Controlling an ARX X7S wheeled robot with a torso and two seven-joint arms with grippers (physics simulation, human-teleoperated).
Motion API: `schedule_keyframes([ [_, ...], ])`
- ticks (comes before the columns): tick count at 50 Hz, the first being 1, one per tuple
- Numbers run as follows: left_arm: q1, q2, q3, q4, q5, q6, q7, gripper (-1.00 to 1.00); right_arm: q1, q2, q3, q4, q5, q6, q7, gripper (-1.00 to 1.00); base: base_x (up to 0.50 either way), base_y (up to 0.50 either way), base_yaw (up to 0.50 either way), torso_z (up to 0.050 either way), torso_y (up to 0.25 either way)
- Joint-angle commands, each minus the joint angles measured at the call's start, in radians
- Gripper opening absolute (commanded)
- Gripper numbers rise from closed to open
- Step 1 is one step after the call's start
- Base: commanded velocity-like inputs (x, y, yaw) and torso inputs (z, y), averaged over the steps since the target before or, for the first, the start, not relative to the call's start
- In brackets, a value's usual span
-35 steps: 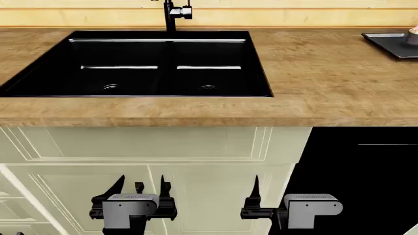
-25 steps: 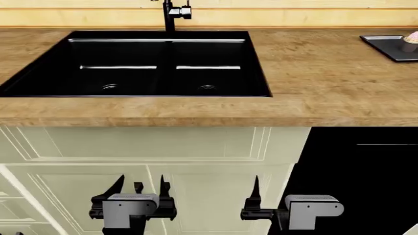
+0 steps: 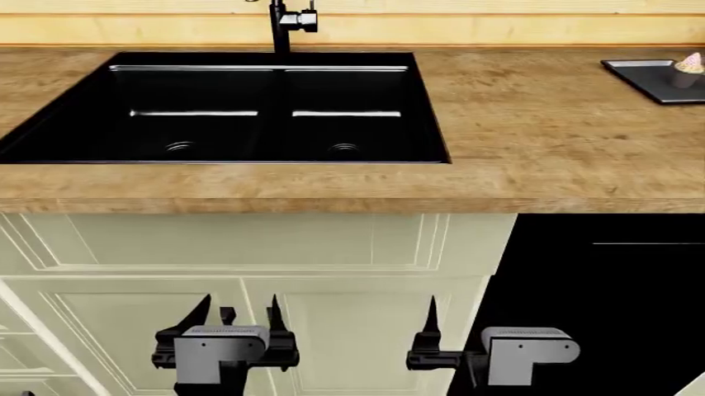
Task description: Move the fresh-baked cupcake off the tray onto the counter, and place the bowl used for mixing into the sink.
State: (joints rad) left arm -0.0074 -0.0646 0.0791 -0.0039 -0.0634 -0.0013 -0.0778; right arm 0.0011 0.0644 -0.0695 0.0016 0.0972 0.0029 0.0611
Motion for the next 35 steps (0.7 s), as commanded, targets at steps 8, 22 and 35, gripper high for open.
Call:
schedule_keyframes([
  [8, -0.003, -0.022, 0.027, 0.000, -0.022, 0.000, -0.029, 1.00, 0.006, 0.021, -0.027, 0.006, 0.024, -0.002, 0.021, 1.00, -0.01, -0.12, 0.00, 0.000, 0.000],
  [22, -0.001, -0.038, 0.044, 0.003, -0.039, 0.003, -0.047, 1.00, 0.010, 0.035, -0.043, 0.006, 0.045, -0.002, 0.038, 1.00, 0.00, -0.10, 0.00, 0.000, 0.000],
  [35, -0.004, -0.050, 0.060, -0.001, -0.050, 0.004, -0.059, 1.00, 0.011, 0.046, -0.055, 0.004, 0.066, -0.003, 0.050, 1.00, 0.00, -0.10, 0.00, 0.000, 0.000],
])
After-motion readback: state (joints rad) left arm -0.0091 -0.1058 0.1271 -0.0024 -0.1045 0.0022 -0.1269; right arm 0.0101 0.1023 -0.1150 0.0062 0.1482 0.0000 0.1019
